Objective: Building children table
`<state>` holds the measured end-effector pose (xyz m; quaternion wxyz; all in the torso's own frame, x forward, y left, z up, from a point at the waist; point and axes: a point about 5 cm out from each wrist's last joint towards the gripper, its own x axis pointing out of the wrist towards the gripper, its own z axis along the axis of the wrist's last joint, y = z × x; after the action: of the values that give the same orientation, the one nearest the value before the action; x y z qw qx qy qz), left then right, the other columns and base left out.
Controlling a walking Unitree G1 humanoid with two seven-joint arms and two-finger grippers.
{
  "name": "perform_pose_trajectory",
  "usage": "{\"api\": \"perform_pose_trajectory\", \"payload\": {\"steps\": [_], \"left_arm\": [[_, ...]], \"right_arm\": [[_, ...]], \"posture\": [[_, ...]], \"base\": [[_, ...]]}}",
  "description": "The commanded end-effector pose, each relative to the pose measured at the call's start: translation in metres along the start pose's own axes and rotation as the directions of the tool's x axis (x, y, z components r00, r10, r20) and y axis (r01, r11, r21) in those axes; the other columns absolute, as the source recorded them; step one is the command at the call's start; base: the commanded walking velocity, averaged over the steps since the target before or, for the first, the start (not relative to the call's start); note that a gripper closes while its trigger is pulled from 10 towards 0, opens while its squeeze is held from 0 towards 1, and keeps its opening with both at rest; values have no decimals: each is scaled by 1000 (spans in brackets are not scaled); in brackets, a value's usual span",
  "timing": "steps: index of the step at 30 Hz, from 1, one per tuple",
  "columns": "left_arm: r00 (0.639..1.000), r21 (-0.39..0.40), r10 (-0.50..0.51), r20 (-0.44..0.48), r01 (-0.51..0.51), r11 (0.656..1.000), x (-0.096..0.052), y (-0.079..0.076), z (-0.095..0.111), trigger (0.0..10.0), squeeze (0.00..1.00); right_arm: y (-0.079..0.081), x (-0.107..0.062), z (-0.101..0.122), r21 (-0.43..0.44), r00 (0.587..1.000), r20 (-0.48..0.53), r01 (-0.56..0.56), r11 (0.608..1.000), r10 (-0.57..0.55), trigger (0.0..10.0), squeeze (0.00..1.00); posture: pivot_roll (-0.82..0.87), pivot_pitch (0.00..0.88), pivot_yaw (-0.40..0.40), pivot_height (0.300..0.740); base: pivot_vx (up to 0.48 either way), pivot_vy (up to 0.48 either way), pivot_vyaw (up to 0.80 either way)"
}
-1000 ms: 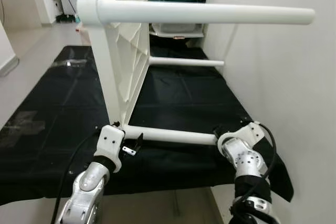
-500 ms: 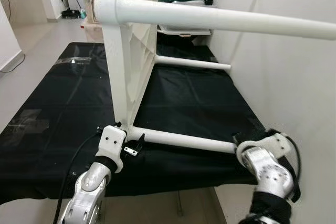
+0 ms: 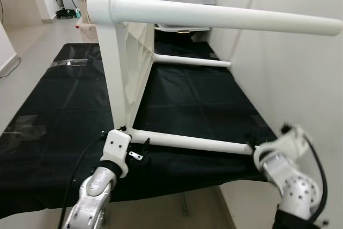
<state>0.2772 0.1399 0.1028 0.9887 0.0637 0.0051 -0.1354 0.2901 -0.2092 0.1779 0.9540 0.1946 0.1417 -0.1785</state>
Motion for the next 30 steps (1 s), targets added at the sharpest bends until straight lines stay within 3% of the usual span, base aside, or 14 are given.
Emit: {"api": "perform_pose_trajectory", "payload": {"steps": [1, 2, 3, 6, 12, 13, 14, 15, 17, 19, 22, 24, 27, 30], "left_arm": [[1000, 13, 1, -6, -1, 1000, 0, 1, -2, 10000, 0], [1000, 13, 1, -6, -1, 1000, 0, 1, -2, 10000, 0], [1000, 14, 8, -3, -8, 1000, 0, 2, -1, 10000, 0], [1000, 14, 13, 2, -13, 1000, 0, 3, 0, 10000, 0], [1000, 14, 17, 5, -18, 1000, 0, 4, 0, 10000, 0], [999, 14, 30, 13, -31, 999, -1, 5, 1, 10000, 0], [999, 14, 30, 13, -31, 999, -1, 5, 1, 10000, 0], [999, 11, 43, 18, -43, 999, -1, 6, 1, 10000, 0], [999, 11, 43, 18, -43, 999, -1, 6, 1, 10000, 0], [999, 11, 47, 22, -47, 999, 0, 8, 1, 10000, 0], [999, 21, 31, 27, -32, 999, 6, 9, 4, 10000, 0], [999, 21, 31, 27, -32, 999, 6, 9, 4, 10000, 0], [999, 43, 27, 47, -29, 999, 12, 13, 10, 10000, 0], [998, 45, 29, 50, -31, 998, 13, 14, 10, 10000, 0]], "right_arm": [[17, -6, 7, -191, 991, 82, -87, 978, 104, 10000, 1000], [17, -6, 7, -191, 991, 82, -87, 978, 104, 10000, 1000], [21, -10, 14, -342, 980, 150, -72, 937, 130, 10000, 1000], [18, -13, 24, -467, 955, 271, 25, 884, 116, 10000, 1000], [11, -20, 36, -571, 899, 424, 174, 803, 107, 10000, 1000], [5, -27, 44, -599, 839, 534, 284, 749, 108, 10000, 561], [5, -27, 44, -599, 839, 534, 284, 749, 108, 10000, 561], [2, -35, 50, -610, 774, 620, 374, 699, 127, 10000, 78], [2, -35, 50, -610, 774, 620, 374, 699, 127, 10000, 78], [2, -49, 53, -622, 665, 719, 482, 617, 204, 10000, 0], [6, -59, 49, -628, 594, 754, 524, 576, 282, 10000, 0], [6, -59, 49, -628, 594, 754, 524, 576, 282, 10000, 0], [9, -73, 55, -579, 482, 811, 581, 573, 331, 10000, 0], [9, -75, 56, -570, 467, 818, 588, 574, 335, 10000, 0]], "posture": [[37, 0, -86, 740], [37, 0, -86, 740], [41, 0, -89, 740], [44, 0, -90, 740], [43, 0, -89, 740], [39, 0, -83, 740], [39, 0, -83, 740], [37, 0, -81, 740], [37, 0, -81, 740], [29, 0, -73, 740], [24, 0, -62, 740], [24, 0, -62, 740], [19, 0, -52, 740], [19, 0, -52, 740]], "base": [[0, 0, 0], [0, 0, 0], [0, 0, 0], [0, 0, 0], [0, 0, 0], [0, 0, 0], [0, 0, 0], [0, 0, 0], [0, 0, 0], [0, 0, 0], [0, 0, 0], [0, 0, 0], [0, 0, 0], [0, 0, 0]]}}
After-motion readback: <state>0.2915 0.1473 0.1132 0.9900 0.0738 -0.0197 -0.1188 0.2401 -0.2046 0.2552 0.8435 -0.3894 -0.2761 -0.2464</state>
